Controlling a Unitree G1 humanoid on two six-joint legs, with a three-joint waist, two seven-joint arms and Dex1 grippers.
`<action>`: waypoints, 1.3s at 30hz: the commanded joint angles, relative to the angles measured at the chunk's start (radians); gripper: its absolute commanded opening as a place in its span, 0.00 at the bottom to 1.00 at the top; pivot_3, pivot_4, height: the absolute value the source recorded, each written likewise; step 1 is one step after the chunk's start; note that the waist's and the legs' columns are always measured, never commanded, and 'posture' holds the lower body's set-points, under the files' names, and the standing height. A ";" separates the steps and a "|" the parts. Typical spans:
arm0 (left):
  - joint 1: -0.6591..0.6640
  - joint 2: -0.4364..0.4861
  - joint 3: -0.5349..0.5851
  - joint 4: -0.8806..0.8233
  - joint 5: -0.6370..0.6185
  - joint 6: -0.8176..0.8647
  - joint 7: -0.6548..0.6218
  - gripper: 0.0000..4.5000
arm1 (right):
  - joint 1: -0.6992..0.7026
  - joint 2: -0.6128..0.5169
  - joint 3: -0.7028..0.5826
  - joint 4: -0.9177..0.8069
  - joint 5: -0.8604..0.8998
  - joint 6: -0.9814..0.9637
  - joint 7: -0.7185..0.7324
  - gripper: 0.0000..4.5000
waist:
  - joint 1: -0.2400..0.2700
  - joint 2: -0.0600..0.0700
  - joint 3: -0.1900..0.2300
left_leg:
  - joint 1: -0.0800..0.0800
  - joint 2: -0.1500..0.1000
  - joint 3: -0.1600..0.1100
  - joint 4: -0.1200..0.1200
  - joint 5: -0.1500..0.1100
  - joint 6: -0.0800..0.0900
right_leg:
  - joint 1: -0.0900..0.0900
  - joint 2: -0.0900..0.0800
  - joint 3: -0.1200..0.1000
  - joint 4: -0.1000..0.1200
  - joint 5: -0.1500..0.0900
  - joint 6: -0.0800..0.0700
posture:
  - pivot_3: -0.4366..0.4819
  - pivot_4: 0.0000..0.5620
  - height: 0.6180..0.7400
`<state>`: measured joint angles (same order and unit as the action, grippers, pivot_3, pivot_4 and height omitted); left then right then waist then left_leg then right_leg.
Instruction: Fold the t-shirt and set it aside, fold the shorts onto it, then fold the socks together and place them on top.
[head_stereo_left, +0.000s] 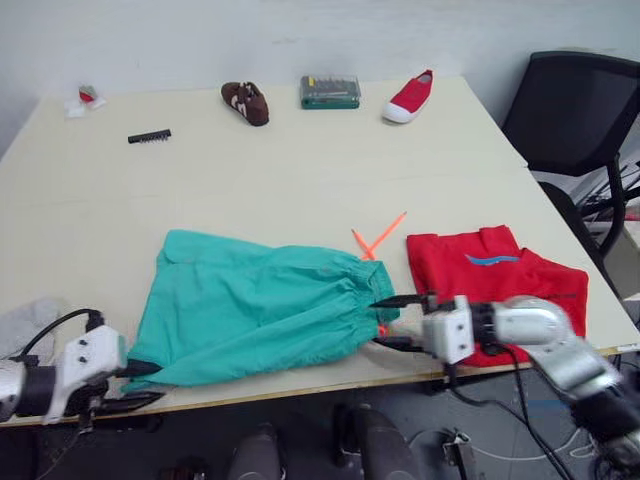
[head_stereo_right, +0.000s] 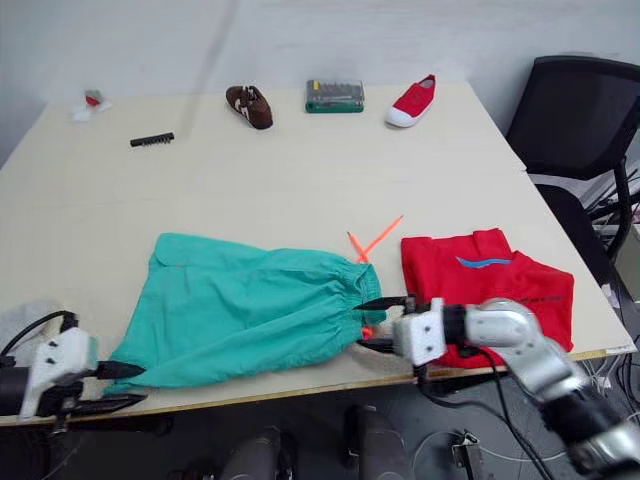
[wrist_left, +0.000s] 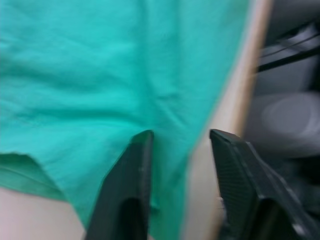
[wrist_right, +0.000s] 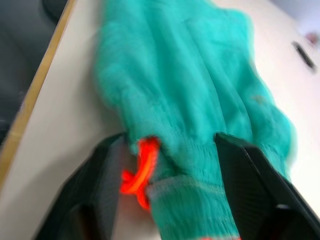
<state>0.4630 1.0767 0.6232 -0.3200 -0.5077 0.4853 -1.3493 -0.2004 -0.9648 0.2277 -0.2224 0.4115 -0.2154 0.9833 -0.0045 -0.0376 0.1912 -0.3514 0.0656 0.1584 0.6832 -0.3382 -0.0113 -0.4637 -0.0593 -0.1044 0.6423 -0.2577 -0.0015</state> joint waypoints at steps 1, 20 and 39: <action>-0.084 0.071 0.109 -0.004 -0.226 0.225 -0.075 0.64 | -0.009 -0.026 -0.136 -0.165 0.297 0.291 -0.051 0.74 | -0.001 0.000 0.000 | 0.001 0.000 0.000 0.000 0.000 0.000 | 0.001 0.000 0.000 -0.001 0.000 0.000 | 0.48 0.27 1.00; -0.724 -0.206 -0.502 0.149 0.005 0.110 0.382 0.00 | -0.184 0.361 -0.012 -0.172 0.154 0.764 -0.454 0.13 | -0.002 0.002 -0.001 | -0.001 -0.001 -0.002 -0.002 0.004 -0.005 | -0.001 0.002 0.001 0.000 0.001 -0.002 | 0.48 0.27 1.00; -0.679 -0.271 -0.602 0.355 0.229 -0.008 0.493 0.00 | -0.098 0.416 -0.021 0.002 -0.100 0.859 -0.492 0.01 | 0.007 0.028 0.013 | -0.033 -0.105 -0.198 -0.038 0.074 0.018 | 0.059 -0.074 -0.080 0.001 -0.037 0.074 | 0.48 0.27 1.00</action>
<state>-0.2205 0.7980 0.0273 -0.0214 -0.3369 0.4944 -0.8857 -0.3203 -0.5236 0.2425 -0.2331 0.3352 0.6207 0.4922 0.0023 -0.0095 0.2046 -0.3845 -0.0389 -0.0380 0.6452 -0.2643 0.0071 -0.4047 -0.1329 -0.1815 0.6437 -0.2931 0.0695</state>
